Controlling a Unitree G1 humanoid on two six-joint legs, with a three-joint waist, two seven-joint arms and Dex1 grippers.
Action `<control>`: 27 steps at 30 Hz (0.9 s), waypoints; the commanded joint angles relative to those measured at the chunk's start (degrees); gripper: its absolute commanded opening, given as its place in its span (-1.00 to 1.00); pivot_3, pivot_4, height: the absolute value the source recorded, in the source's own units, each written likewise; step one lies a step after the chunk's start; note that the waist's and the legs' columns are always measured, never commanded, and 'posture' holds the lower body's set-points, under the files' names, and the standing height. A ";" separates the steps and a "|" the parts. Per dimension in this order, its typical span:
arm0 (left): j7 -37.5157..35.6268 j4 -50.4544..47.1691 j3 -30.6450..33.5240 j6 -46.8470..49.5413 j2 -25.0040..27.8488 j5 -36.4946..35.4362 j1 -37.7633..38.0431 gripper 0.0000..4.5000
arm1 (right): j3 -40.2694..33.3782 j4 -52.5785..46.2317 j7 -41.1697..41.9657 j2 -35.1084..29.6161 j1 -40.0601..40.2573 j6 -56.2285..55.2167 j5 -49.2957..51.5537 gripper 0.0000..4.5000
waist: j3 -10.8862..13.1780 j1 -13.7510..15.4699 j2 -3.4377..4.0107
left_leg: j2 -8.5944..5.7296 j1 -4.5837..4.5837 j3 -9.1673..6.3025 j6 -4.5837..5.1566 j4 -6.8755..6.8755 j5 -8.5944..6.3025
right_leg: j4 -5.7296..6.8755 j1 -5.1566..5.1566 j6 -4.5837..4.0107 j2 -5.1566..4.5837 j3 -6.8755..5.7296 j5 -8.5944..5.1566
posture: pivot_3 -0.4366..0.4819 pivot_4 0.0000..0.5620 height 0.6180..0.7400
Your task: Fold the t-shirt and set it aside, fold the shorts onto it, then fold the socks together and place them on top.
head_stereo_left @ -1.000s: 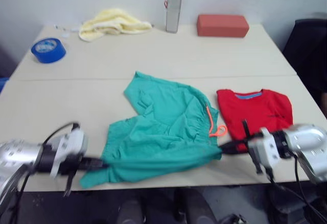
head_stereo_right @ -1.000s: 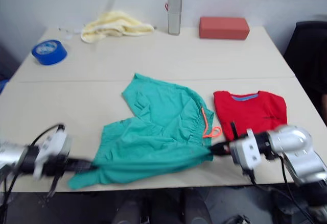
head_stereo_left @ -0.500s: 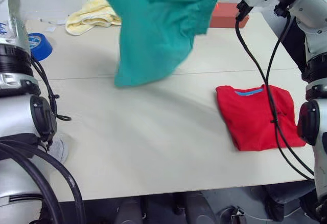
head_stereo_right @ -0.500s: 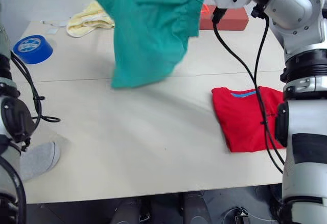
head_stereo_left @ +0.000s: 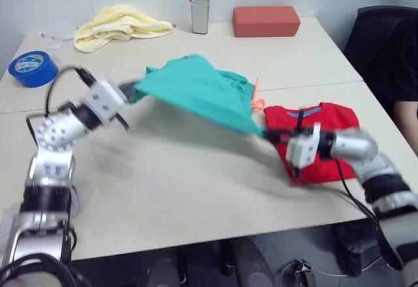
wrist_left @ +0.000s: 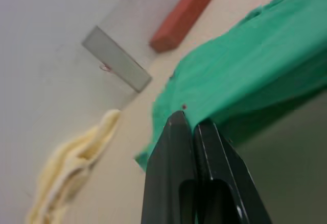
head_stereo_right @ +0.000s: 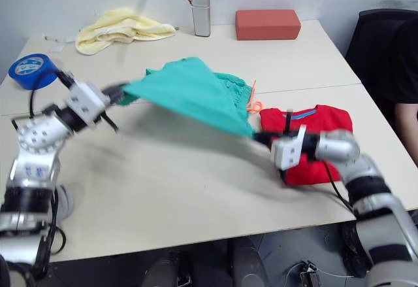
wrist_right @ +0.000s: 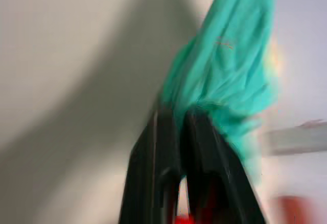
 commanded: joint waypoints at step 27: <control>-43.18 -44.78 27.84 42.38 17.66 -35.86 66.98 -1.00 | -10.20 -31.18 21.01 -11.06 30.95 17.39 15.54 -1.00 | -0.12 2.29 -0.03 | 0.68 1.15 -0.12 -0.59 -0.30 -0.46 | -0.87 1.18 -0.76 0.32 -0.23 -0.33 | -0.05 -0.47 1.00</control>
